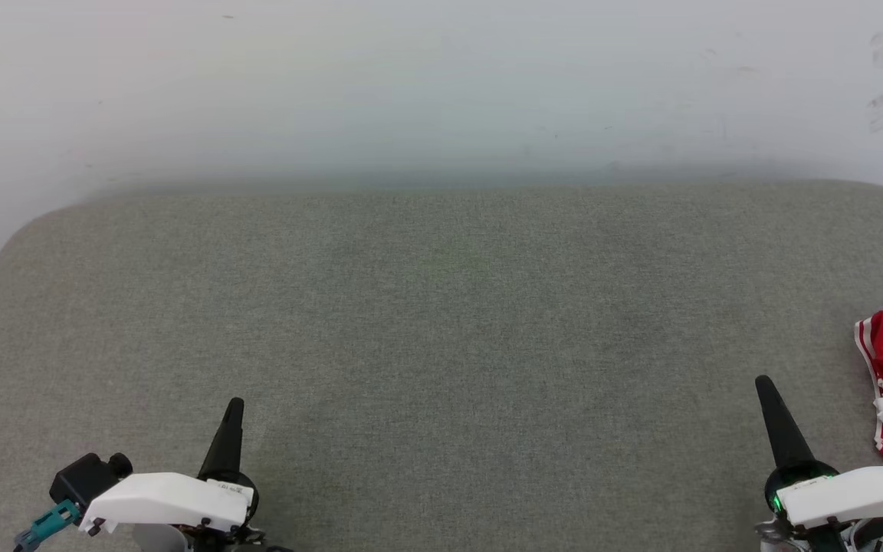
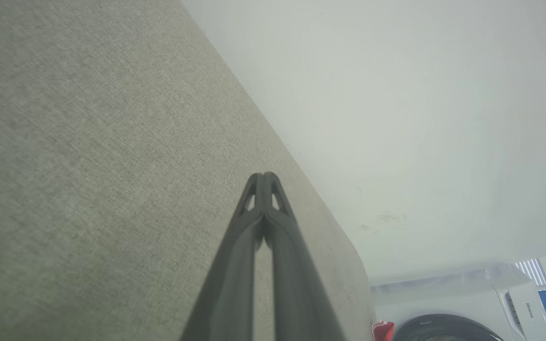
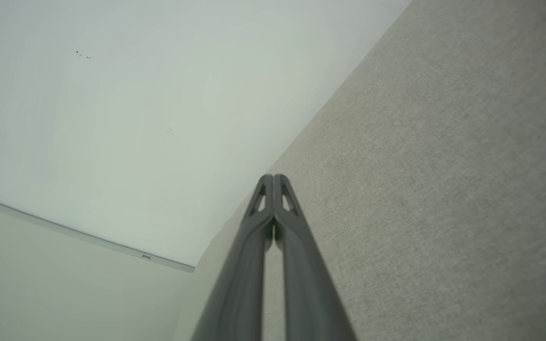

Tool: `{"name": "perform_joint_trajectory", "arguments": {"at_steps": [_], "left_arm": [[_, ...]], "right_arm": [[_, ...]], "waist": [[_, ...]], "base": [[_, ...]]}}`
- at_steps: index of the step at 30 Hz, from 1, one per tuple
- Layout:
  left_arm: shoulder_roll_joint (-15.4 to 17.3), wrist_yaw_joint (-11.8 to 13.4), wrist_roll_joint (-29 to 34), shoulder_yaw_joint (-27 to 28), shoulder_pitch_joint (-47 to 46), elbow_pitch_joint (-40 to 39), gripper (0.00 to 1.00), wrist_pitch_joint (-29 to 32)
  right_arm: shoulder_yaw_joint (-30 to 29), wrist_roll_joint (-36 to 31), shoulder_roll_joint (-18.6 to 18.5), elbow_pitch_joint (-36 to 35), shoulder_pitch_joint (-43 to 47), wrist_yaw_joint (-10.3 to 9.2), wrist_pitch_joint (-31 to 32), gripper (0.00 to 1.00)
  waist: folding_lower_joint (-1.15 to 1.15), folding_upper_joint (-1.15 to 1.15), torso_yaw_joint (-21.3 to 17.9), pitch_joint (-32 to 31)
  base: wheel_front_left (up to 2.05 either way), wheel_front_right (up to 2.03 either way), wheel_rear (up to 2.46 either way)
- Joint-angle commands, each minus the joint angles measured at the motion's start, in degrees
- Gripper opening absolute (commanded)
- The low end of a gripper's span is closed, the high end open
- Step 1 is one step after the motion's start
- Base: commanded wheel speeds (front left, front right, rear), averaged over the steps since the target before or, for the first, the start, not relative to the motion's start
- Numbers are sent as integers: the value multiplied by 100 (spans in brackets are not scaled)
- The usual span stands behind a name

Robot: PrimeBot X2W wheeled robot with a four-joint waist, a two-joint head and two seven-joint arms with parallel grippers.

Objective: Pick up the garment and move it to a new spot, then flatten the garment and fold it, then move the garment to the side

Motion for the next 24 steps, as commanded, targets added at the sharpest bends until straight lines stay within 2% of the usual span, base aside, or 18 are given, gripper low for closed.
{"name": "perform_joint_trajectory", "arguments": {"at_steps": [1, 24], "left_arm": [[7, -50, -109, 42, -137, -45, 0, 39], [-113, -176, -1294, 298, -248, -23, 0, 374]], "right_arm": [[-12, 130, 8, -24, -172, 0, 9, 0], [-47, 1439, 20, 235, -371, -1, 137, 0]], "waist": [[-1, 0, 1, 0], [-1, 0, 13, 6]], "base": [[0, 0, 0], [0, 0, 0]]}}
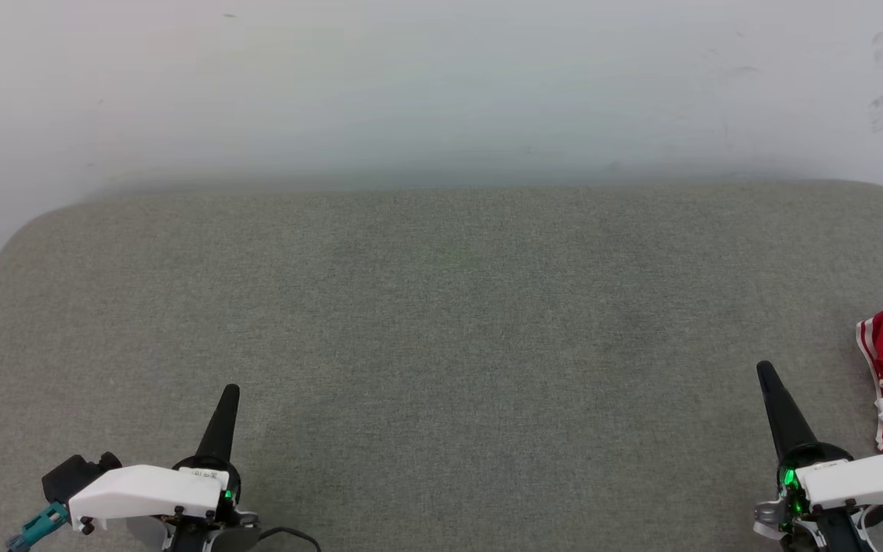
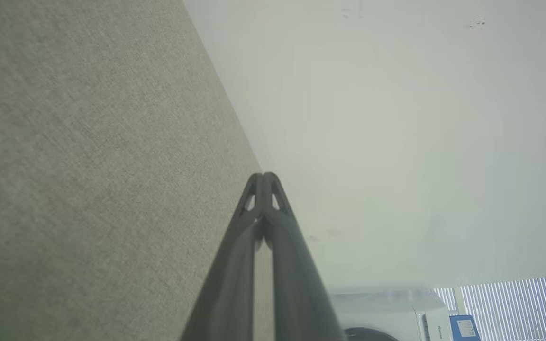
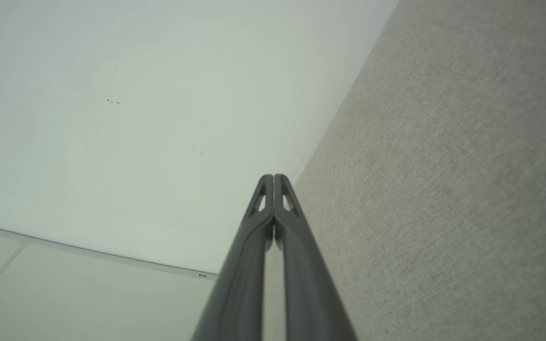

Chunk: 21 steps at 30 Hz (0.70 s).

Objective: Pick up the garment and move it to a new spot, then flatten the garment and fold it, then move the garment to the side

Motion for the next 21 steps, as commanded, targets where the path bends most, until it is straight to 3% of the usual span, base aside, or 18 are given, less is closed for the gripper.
{"name": "perform_joint_trajectory", "arguments": {"at_steps": [1, 21], "left_arm": [[-17, -38, -101, 47, -124, -30, 0, 38], [-92, -130, -958, 226, -195, -11, 0, 280]], "right_arm": [[-10, 126, 12, -9, -123, -1, 19, 0], [-34, 1068, 19, 180, -265, -1, 112, 0]], "waist": [[0, 0, 1, 0], [0, 0, 12, 5]], "base": [[0, 0, 0], [0, 0, 0]]}}
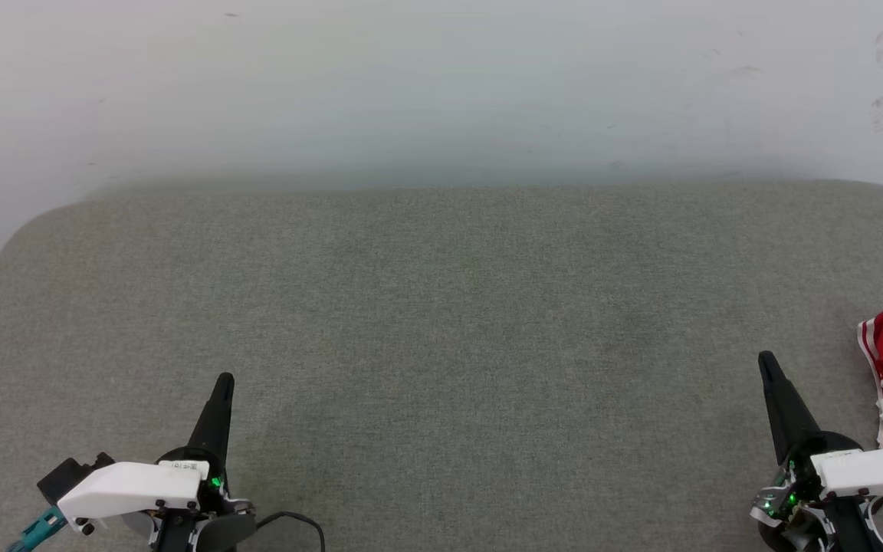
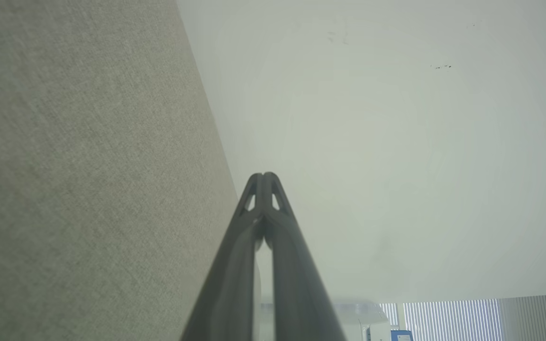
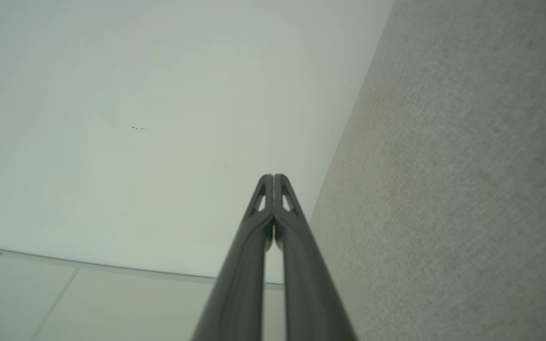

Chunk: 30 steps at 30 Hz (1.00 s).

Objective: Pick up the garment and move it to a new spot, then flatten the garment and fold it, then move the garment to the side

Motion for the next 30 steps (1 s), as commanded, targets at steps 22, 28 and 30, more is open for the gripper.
{"name": "perform_joint_trajectory", "arguments": {"at_steps": [22, 28, 30], "left_arm": [[-76, -110, -795, 185, -149, 5, 0, 237], [-75, -110, -779, 182, -143, 5, 0, 233], [-74, -110, -780, 181, -142, 4, 0, 233]], "right_arm": [[-28, 880, 22, 162, -216, -2, 94, 0], [-26, 867, 21, 161, -207, -2, 94, 0], [-27, 867, 21, 161, -207, -2, 93, 0]], "waist": [[0, 0, 11, 5], [0, 0, 11, 5], [0, 0, 11, 5]], "base": [[0, 0, 0], [0, 0, 0], [0, 0, 0]]}}
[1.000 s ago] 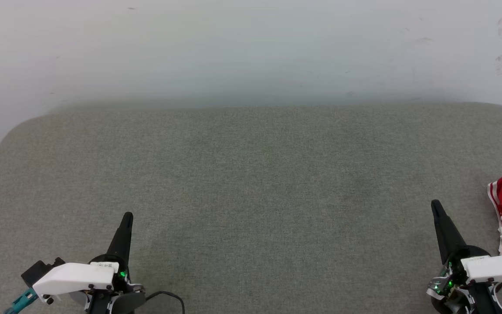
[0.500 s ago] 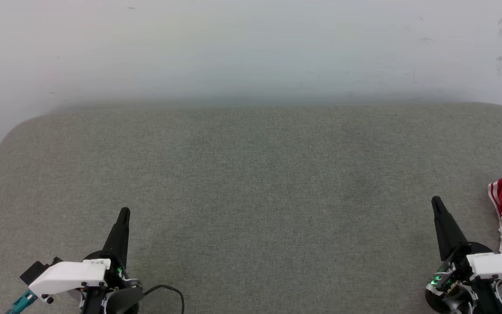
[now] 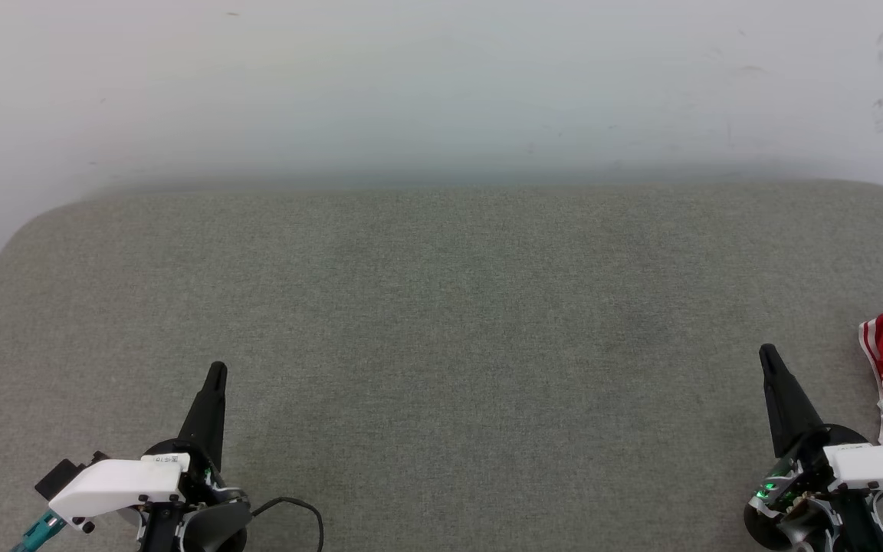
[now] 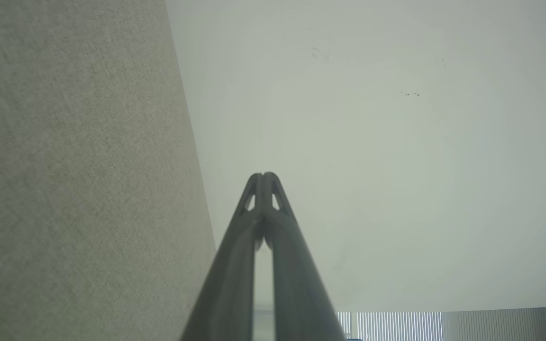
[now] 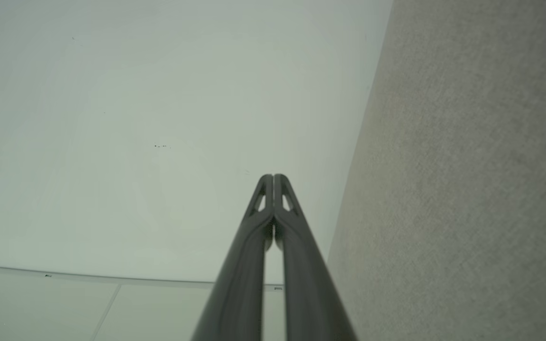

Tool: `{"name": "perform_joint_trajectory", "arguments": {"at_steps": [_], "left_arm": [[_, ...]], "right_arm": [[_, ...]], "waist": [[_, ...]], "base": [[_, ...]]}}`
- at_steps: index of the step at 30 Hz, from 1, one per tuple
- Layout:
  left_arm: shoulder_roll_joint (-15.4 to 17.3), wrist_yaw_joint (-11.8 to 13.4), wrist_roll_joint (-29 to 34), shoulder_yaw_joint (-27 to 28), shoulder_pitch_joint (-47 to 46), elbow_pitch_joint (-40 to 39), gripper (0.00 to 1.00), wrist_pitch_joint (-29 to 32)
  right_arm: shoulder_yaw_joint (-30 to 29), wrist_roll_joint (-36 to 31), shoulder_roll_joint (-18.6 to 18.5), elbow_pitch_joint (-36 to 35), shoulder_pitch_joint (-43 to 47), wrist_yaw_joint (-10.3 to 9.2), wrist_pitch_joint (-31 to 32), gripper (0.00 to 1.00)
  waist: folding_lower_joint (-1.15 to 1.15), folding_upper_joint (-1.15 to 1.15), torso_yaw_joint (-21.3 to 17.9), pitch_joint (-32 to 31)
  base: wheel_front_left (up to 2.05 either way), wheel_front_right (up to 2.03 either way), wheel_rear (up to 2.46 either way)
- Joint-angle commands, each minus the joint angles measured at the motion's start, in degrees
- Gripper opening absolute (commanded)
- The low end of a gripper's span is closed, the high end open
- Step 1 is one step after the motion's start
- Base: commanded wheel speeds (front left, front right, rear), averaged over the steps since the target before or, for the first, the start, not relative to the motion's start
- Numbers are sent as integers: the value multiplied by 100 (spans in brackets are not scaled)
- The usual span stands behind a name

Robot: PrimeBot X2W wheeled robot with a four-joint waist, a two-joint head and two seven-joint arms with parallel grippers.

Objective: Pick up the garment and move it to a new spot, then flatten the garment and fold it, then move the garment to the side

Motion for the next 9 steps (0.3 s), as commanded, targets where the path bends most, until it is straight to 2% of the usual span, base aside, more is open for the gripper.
{"name": "perform_joint_trajectory", "arguments": {"at_steps": [1, 9], "left_arm": [[-10, -23, 2, 17, -47, 1, 0, 15], [-10, -23, 1, 16, -46, 1, 0, 15]], "right_arm": [[-2, 18, 18, 5, -63, -2, 8, 0], [-1, 19, 17, 5, -63, -2, 7, 0]], "waist": [[0, 0, 0, 0], [0, 0, 0, 0]], "base": [[0, 0, 0], [0, 0, 0]]}}
